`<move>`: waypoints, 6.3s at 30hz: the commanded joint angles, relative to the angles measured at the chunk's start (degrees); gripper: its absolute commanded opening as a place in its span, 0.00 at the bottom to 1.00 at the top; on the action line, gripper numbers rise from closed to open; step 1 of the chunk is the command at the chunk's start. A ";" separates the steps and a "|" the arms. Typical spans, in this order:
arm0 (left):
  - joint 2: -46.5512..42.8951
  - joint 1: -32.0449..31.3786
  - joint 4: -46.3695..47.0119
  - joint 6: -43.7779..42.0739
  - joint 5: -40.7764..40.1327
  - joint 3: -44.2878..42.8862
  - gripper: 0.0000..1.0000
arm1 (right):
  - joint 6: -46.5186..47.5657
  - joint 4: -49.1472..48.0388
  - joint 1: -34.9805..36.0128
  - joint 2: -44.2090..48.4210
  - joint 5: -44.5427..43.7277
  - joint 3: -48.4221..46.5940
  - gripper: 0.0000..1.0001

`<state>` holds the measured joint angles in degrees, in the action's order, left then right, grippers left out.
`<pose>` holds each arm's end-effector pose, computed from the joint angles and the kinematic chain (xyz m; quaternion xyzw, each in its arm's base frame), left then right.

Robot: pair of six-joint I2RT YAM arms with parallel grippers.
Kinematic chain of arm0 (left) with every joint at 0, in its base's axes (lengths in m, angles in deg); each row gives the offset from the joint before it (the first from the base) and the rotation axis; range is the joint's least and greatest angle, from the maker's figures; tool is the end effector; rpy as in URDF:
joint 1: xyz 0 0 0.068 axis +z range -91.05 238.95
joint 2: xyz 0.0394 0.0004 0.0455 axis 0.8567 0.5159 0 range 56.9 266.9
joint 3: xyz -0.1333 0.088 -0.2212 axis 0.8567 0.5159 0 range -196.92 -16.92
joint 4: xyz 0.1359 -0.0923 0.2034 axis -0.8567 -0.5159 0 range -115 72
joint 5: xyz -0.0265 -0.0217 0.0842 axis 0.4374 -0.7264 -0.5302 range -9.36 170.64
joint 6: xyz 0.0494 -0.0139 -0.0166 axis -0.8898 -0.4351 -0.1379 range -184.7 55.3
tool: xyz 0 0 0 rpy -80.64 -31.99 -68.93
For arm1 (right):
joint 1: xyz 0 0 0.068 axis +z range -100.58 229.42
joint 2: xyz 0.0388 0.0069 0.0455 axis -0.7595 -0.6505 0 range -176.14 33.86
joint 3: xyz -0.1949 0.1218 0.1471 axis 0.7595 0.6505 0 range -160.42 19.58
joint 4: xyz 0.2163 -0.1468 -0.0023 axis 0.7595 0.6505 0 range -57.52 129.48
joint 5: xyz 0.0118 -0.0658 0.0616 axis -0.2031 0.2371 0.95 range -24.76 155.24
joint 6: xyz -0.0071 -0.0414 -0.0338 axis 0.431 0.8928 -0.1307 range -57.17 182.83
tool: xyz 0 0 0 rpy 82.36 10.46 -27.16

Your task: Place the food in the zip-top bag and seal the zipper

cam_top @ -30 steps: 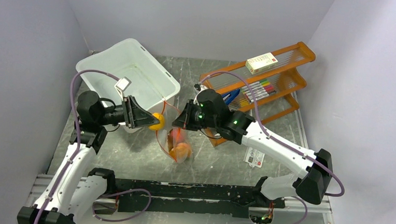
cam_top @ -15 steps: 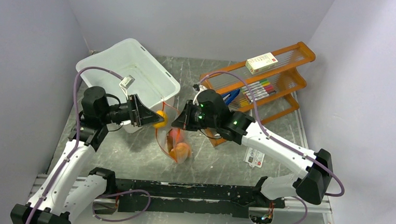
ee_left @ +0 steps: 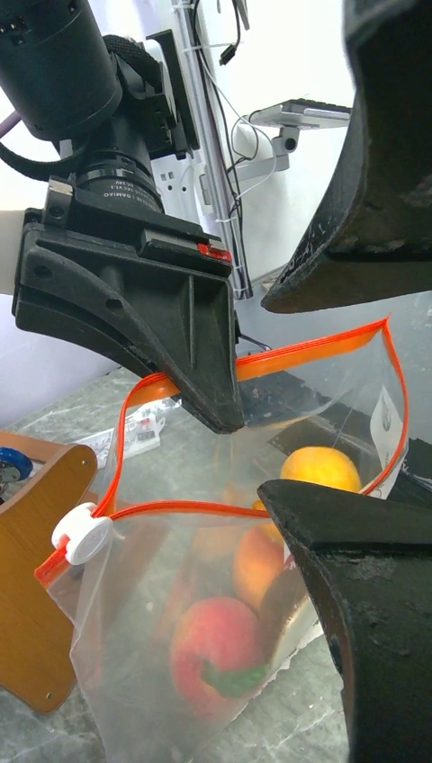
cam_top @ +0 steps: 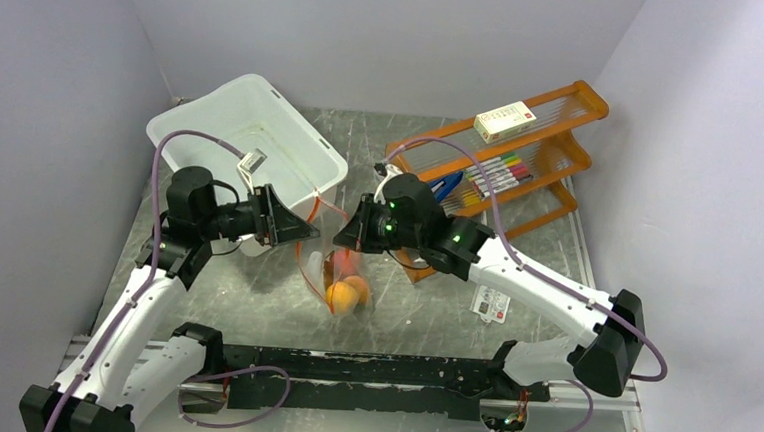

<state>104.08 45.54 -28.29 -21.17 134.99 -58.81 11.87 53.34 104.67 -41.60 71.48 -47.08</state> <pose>0.1697 -0.0701 0.3188 0.0826 0.7559 -0.5762 0.2996 0.1677 0.2488 0.3368 -0.0596 0.8617 0.4295 0.2636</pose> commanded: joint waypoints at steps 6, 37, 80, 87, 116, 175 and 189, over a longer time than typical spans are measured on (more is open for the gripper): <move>-0.91 -0.83 -7.75 -4.95 -3.88 -3.65 0.67 | 2.22 -0.45 0.33 2.83 -1.32 1.61 0.00; -13.67 -0.81 -14.90 -18.02 -5.92 -11.41 0.86 | -20.37 -7.10 9.64 12.93 -11.47 6.63 0.00; -13.43 -0.83 -16.04 -29.44 -5.39 -2.08 0.07 | -29.46 -16.97 26.91 7.74 -41.38 12.44 0.01; -10.45 -0.83 -9.60 -34.87 1.07 -2.12 0.07 | 1.22 -14.35 26.87 9.03 -34.44 7.56 0.30; 3.65 -3.38 -7.45 -60.26 18.33 -3.38 0.07 | 58.77 4.51 24.07 22.81 -22.48 0.13 0.72; 8.42 -10.92 -13.85 -76.68 22.17 -6.02 0.07 | 79.04 -13.01 -10.70 21.77 34.56 23.41 0.39; 7.62 -11.20 -10.16 -72.40 18.51 -4.76 0.10 | 84.00 4.25 -15.10 16.97 42.74 10.15 0.00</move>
<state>112.95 34.96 -42.82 -95.75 156.45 -64.03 96.28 54.76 90.24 -26.98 112.42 -34.75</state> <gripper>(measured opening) 0.071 0.057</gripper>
